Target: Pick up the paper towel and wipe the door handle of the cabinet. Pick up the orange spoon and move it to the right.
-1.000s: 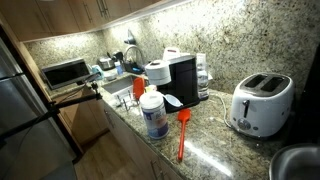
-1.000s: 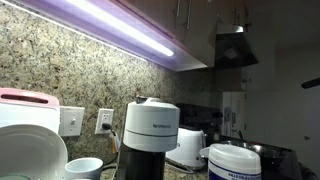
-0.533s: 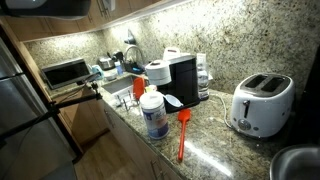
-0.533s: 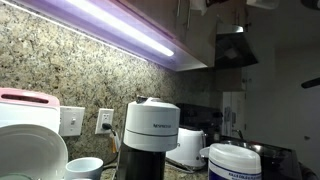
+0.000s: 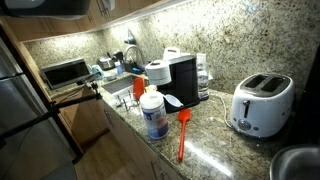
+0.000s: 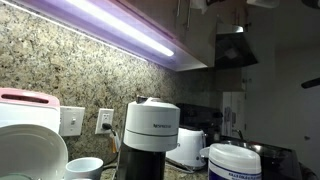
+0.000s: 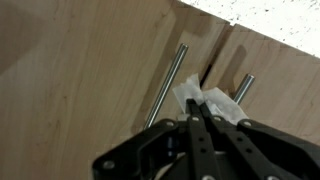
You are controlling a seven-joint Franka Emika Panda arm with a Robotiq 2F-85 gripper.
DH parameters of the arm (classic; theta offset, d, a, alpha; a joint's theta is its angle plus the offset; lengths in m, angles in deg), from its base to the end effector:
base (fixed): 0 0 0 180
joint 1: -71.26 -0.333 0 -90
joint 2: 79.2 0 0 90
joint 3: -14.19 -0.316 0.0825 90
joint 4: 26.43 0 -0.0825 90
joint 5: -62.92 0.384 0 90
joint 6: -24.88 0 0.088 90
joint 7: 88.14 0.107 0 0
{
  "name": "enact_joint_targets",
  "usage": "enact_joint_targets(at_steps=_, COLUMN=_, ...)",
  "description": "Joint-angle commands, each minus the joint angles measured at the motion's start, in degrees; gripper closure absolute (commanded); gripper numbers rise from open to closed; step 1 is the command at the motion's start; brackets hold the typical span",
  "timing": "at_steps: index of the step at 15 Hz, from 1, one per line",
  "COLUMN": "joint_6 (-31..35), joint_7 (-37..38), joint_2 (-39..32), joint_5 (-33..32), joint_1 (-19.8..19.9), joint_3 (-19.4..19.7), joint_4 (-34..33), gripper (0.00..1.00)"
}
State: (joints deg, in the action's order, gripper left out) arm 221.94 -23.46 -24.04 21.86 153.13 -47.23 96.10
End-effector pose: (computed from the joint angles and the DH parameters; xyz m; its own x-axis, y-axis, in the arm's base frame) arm 0.5162 0.1323 0.6197 0.0820 0.3842 0.9196 -0.2835 -0.8756 0.3910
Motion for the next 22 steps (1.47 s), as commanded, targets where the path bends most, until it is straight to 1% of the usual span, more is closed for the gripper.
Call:
enact_joint_targets(at_steps=1, joint_6=-1.0, joint_7=-11.4, joint_2=-1.6, joint_5=10.5, joint_1=-1.7, joint_3=-1.5, joint_4=2.0, gripper=0.98)
enact_joint_targets(at_steps=2, joint_6=-1.0, joint_7=-11.4, joint_2=-1.6, joint_5=10.5, joint_1=-1.7, joint_3=-1.5, joint_4=2.0, gripper=0.99)
enact_joint_targets(at_steps=3, joint_6=-1.7, joint_7=-13.5, joint_2=-2.2, joint_5=13.9, joint_1=-1.6, joint_3=-2.7, joint_4=1.4, gripper=0.99)
enact_joint_targets(at_steps=4, joint_6=-1.7, joint_7=-18.0, joint_2=-2.4, joint_5=19.8, joint_1=-0.9, joint_3=-4.2, joint_4=0.9, gripper=0.99)
enact_joint_targets(at_steps=5, joint_6=-0.7, joint_7=-21.7, joint_2=-4.6, joint_5=24.2, joint_1=-0.7, joint_3=-5.8, joint_4=0.3, gripper=0.99)
enact_joint_targets(at_steps=7, joint_6=-1.7, joint_7=-27.8, joint_2=-7.7, joint_5=31.8, joint_1=0.2, joint_3=-8.4, joint_4=-1.4, gripper=0.99)
enact_joint_targets(at_steps=10, joint_6=-2.7, joint_7=-35.5, joint_2=-10.4, joint_5=39.9, joint_1=1.7, joint_3=-10.3, joint_4=-2.9, gripper=0.99)
enact_joint_targets(at_steps=12, joint_6=-4.2, joint_7=-40.1, joint_2=-14.2, joint_5=42.9, joint_1=2.3, joint_3=-11.5, joint_4=-4.5, gripper=0.99)
enact_joint_targets(at_steps=13, joint_6=-5.3, joint_7=-41.7, joint_2=-14.8, joint_5=44.0, joint_1=2.9, joint_3=-11.7, joint_4=-5.2, gripper=0.99)
enact_joint_targets(at_steps=15, joint_6=-6.8, joint_7=-44.6, joint_2=-17.7, joint_5=44.3, joint_1=3.7, joint_3=-12.2, joint_4=-7.0, gripper=0.99)
enact_joint_targets(at_steps=18, joint_6=-8.2, joint_7=-46.3, joint_2=-20.3, joint_5=44.6, joint_1=3.8, joint_3=-12.7, joint_4=-7.8, gripper=0.99)
enact_joint_targets(at_steps=22, joint_6=-9.8, joint_7=-47.6, joint_2=-21.1, joint_5=44.5, joint_1=3.9, joint_3=-12.5, joint_4=-8.7, gripper=0.99)
